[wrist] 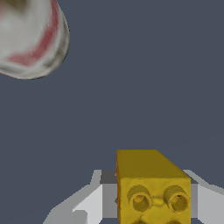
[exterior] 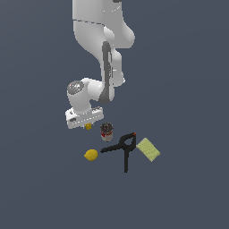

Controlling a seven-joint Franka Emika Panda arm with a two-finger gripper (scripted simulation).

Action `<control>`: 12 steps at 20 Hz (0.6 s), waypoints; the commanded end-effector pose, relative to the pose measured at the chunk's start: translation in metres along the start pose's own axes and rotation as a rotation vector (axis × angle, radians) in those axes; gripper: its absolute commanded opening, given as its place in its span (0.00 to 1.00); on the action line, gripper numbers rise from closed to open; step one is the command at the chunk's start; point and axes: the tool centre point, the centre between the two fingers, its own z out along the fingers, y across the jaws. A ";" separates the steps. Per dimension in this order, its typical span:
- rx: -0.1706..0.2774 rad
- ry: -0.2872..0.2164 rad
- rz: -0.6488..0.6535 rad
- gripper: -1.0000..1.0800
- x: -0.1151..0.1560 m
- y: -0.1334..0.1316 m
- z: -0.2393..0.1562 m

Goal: Pick up a designated object from a clutter of objects.

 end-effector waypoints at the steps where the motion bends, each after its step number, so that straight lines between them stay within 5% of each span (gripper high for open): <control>1: 0.000 0.000 -0.001 0.00 0.000 0.000 0.000; 12: 0.000 0.000 -0.001 0.00 0.011 0.004 -0.022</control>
